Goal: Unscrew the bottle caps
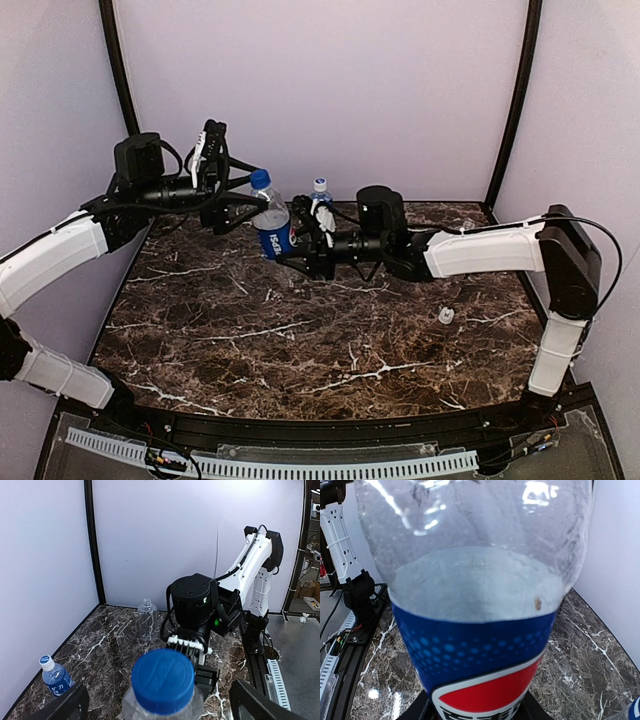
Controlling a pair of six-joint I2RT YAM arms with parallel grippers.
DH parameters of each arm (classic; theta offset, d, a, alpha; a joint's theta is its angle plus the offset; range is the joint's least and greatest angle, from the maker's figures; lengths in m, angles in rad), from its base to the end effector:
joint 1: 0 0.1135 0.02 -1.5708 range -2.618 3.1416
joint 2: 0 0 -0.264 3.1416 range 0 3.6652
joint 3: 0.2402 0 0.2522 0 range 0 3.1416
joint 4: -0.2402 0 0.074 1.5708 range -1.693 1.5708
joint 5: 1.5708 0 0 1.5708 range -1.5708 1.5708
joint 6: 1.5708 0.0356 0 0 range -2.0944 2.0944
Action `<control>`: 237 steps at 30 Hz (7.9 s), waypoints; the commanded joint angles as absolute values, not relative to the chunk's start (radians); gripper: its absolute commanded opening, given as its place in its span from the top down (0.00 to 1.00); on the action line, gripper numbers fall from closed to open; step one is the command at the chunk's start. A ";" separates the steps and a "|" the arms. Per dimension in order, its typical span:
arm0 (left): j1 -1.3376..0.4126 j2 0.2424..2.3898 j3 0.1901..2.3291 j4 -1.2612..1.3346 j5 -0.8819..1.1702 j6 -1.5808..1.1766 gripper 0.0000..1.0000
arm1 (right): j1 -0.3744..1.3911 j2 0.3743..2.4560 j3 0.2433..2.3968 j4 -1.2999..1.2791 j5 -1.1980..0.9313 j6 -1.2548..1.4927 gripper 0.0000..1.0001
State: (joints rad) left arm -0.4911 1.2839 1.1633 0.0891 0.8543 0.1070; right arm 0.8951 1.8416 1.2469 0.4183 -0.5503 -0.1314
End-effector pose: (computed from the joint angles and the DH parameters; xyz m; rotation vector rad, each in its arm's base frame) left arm 0.2457 -0.1619 0.3937 1.1010 1.2694 -0.9713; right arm 0.2543 0.3471 0.2620 -1.2459 1.3497 1.0262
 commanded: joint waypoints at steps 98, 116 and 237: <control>-0.732 1.280 0.863 0.107 0.505 0.570 0.76 | 0.986 1.663 1.657 -0.534 -0.522 -0.368 1.00; -0.732 1.333 0.935 -0.181 0.801 0.744 0.83 | 1.153 1.744 1.728 -0.905 -0.026 -1.517 1.00; -0.733 1.337 0.721 0.501 -0.009 0.464 0.82 | 0.982 1.816 1.967 -0.705 -0.093 0.183 0.48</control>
